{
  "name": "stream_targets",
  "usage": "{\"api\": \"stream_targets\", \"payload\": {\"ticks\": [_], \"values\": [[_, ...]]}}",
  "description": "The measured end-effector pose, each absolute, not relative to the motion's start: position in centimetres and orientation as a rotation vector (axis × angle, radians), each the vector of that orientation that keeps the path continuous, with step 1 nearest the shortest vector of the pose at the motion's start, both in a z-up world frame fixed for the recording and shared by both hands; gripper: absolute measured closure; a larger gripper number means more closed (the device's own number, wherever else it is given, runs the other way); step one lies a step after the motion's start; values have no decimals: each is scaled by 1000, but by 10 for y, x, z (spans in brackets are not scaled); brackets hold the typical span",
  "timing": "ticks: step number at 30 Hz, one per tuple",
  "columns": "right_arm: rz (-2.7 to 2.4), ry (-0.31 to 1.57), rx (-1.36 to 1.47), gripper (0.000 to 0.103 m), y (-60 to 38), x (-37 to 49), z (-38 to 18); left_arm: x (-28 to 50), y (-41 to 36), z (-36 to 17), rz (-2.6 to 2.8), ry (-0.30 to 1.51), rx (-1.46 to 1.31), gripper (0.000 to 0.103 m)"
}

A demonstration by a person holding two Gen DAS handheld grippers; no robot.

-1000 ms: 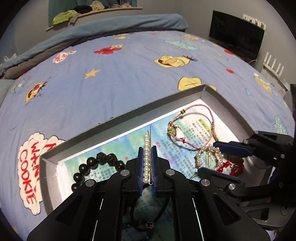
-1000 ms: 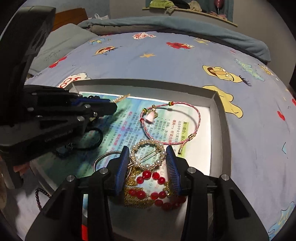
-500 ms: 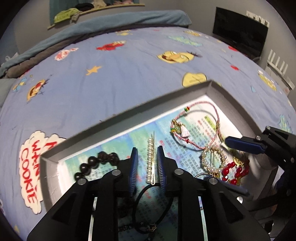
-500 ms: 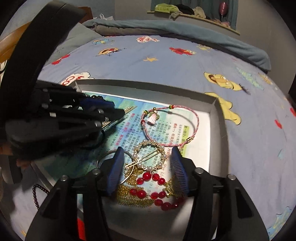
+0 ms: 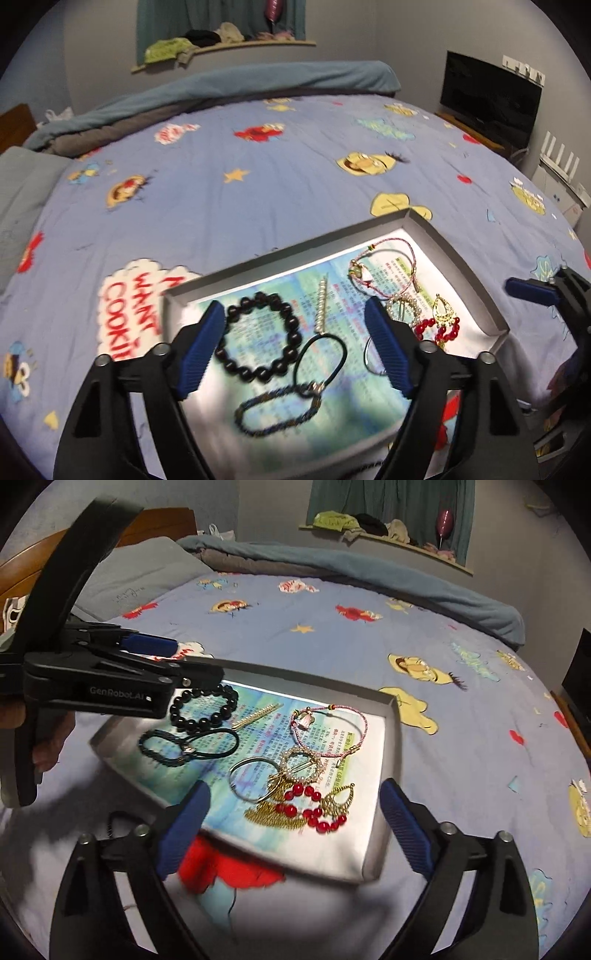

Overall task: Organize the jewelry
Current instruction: 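Lift both tools out of the tray back toward the loose jewelry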

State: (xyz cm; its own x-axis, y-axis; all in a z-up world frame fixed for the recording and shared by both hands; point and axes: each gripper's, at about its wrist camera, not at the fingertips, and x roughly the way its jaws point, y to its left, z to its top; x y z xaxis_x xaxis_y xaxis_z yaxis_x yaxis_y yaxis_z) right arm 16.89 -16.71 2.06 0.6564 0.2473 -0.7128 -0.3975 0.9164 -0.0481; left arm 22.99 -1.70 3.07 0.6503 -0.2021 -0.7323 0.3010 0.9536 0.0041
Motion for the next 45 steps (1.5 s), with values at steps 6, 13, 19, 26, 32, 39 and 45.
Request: {"api": "stream_targets", "payload": {"ticks": [6,13,19,26,32,39,45], "values": [[360,751,-199,6,-174,139,39,184,5,56,-215,744,120,13],[347,737,-163,6,-184,102,48,120,25,71,-178,701,109,11],[332,731,-136,6,-188,77,51,77,34,66,-163,704,96,11],[320,721,-76,6,-189,57,41,48,45,59,-112,711,40,10],[305,754,4,6,-191,54,17,40,46,46,-81,716,23,10],[299,760,33,6,-190,55,-2,50,44,26,-62,723,-19,9],[313,749,-1,6,-185,54,-13,63,40,-1,-44,758,10,9]]}}
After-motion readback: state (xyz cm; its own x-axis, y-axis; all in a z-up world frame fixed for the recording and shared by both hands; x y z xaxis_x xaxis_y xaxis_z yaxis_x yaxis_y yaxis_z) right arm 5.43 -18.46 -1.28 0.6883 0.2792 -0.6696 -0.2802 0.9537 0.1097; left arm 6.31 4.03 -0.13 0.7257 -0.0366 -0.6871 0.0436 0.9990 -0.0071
